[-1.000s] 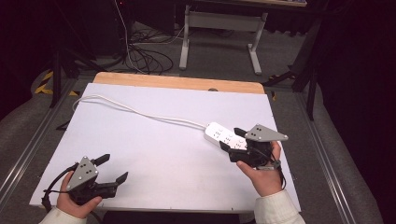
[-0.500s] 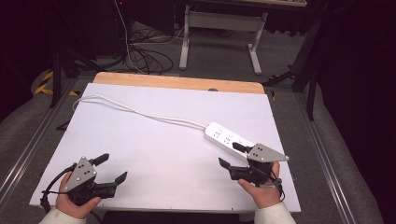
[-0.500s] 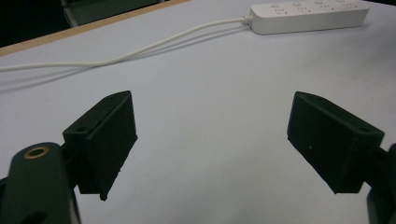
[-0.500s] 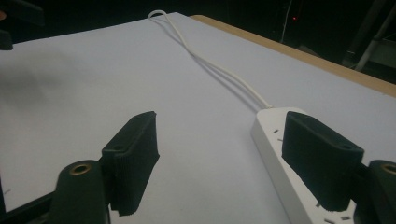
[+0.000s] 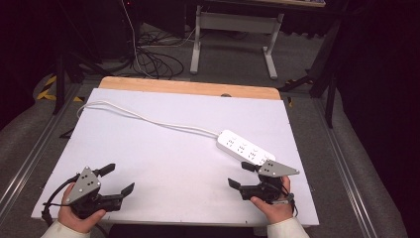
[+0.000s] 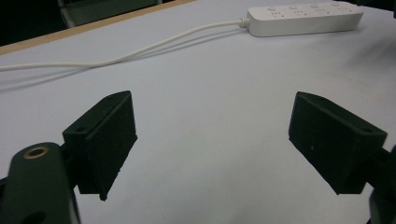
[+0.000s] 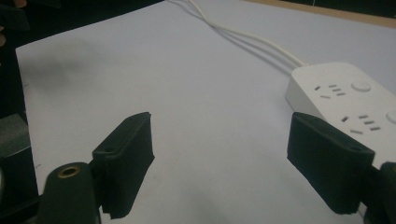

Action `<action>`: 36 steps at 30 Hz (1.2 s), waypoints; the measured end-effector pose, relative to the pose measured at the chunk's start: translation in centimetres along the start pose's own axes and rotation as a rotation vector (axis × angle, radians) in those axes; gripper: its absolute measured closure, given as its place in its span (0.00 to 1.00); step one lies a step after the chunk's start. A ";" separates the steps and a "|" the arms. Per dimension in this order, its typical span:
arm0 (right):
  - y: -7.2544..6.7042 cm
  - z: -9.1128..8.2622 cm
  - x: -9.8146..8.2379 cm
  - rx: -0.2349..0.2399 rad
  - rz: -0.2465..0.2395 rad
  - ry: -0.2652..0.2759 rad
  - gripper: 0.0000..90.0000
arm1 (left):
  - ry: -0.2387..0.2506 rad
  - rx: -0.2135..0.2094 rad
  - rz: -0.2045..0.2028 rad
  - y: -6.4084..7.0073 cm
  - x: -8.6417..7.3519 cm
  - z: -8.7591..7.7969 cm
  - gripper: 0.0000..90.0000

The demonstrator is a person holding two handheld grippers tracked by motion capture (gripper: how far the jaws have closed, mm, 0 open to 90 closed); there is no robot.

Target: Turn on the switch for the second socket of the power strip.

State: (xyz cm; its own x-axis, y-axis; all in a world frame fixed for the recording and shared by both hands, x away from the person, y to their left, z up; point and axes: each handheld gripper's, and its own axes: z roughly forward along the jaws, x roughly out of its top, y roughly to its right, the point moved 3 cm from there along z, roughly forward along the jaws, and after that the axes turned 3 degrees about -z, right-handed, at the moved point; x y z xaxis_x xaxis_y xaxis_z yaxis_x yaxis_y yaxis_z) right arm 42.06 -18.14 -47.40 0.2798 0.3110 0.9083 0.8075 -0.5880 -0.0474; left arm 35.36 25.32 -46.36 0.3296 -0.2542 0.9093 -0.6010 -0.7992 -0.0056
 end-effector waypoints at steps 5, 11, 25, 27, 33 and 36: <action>0.2 0.2 -1.2 -0.010 -0.012 -0.025 0.25 | -0.002 0.017 0.033 0.2 -0.1 0.1 0.17; -0.2 0.6 -2.8 -0.024 -0.049 -0.081 0.25 | -0.004 0.012 0.035 0.2 -0.1 0.1 0.17; -0.2 0.0 -2.2 -0.047 -0.084 -0.033 0.25 | -0.008 0.026 0.017 -0.2 -0.3 0.3 0.17; -0.3 0.0 -2.2 -0.046 -0.101 -0.037 0.23 | -0.008 0.027 0.018 -0.2 -0.3 0.3 0.17; -0.3 -0.1 -2.2 -0.040 -0.103 -0.044 0.22 | -0.004 0.027 0.016 -0.2 -0.3 0.3 0.17; -0.2 -0.2 -2.3 -0.046 -0.099 -0.043 0.22 | -0.004 0.027 0.018 -0.2 -0.3 0.3 0.17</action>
State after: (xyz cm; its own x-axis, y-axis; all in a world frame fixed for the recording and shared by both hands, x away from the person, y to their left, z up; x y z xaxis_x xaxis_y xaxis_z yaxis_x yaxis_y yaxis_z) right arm 41.16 -18.87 -49.36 0.2224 0.4003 0.8890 0.8078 -0.5862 0.0619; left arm 35.59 25.41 -46.75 0.3220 -0.2712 0.9071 -0.5872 -0.8088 -0.0334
